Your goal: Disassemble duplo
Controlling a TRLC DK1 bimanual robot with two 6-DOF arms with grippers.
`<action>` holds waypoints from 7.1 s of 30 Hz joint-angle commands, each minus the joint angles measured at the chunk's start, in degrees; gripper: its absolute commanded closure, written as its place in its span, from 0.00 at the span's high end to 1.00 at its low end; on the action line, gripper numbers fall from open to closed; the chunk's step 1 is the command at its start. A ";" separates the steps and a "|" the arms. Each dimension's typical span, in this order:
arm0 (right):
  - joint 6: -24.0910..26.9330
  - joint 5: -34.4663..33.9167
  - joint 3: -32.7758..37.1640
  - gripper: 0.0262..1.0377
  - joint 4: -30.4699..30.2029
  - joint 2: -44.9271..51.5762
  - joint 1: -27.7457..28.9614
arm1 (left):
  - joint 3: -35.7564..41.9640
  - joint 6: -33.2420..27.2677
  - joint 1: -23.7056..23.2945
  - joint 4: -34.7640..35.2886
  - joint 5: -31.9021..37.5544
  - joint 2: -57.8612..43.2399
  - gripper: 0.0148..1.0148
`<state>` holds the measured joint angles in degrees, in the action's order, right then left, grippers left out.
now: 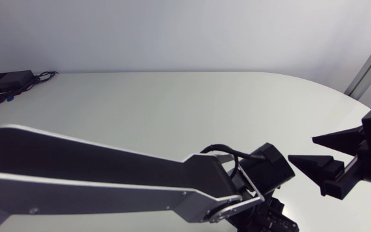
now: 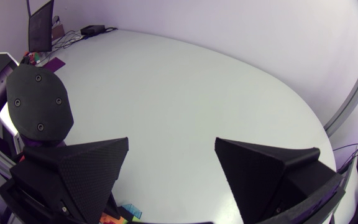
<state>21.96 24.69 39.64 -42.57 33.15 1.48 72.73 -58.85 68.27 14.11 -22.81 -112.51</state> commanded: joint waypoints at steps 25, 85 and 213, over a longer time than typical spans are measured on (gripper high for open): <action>0.37 0.71 2.46 0.96 1.08 -0.19 2.83 | -13.58 -1.97 -5.08 -2.42 0.75 9.59 0.30; 7.75 4.23 -3.95 0.45 17.25 29.43 -31.45 | -1.36 -1.36 -28.63 21.14 -22.90 10.82 0.29; 14.61 33.41 17.58 0.34 1.96 37.78 -18.44 | 10.24 13.15 -41.20 35.11 -49.70 16.71 0.28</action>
<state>37.28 58.43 58.89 -41.17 71.79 -16.58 81.89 -44.14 26.70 48.64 -71.20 -95.48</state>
